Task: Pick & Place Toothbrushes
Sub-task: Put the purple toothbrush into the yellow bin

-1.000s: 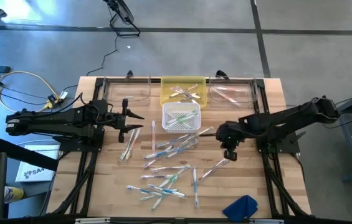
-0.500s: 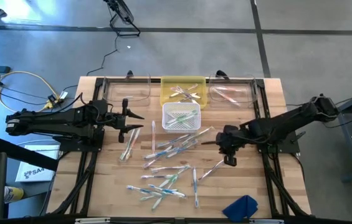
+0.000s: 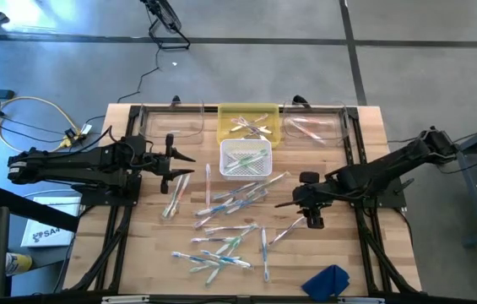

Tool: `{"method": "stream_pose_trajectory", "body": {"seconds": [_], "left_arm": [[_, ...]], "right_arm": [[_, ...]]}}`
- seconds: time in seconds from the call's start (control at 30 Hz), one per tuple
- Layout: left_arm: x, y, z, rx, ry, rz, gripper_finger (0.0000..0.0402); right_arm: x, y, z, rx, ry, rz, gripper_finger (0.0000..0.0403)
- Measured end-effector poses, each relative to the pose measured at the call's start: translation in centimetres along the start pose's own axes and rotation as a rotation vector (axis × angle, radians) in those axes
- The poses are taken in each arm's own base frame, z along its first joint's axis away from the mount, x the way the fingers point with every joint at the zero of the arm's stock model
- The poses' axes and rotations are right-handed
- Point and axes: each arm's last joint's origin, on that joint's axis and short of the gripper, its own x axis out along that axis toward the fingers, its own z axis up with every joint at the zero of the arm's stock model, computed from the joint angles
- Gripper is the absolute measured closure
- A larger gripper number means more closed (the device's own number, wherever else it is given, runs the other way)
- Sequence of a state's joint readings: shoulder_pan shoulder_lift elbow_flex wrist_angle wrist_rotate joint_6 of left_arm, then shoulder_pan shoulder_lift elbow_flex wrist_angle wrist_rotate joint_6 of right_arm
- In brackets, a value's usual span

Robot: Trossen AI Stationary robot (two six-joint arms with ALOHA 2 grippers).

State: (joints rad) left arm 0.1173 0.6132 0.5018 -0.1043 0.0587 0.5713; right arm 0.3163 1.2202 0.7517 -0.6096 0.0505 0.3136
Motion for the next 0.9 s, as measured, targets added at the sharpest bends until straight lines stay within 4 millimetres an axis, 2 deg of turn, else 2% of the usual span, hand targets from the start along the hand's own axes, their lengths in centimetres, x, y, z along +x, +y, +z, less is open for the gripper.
{"method": "stream_pose_trajectory", "body": {"seconds": [0.23, 0.47, 0.9], "left_arm": [[0.0, 0.0, 0.0, 0.000, 0.000, 0.000, 0.0261], [0.0, 0.0, 0.0, 0.000, 0.002, -0.001, 0.0261], [0.0, 0.0, 0.0, 0.000, 0.002, -0.001, 0.0261]], "right_arm": [[2.6, 0.7, 0.5, -0.018, 0.030, 0.006, 0.0238], [5.2, 1.5, -0.3, -0.039, 0.161, 0.030, 0.0244], [8.8, 2.9, -2.0, -0.119, 0.306, -0.027, 0.0242]]}}
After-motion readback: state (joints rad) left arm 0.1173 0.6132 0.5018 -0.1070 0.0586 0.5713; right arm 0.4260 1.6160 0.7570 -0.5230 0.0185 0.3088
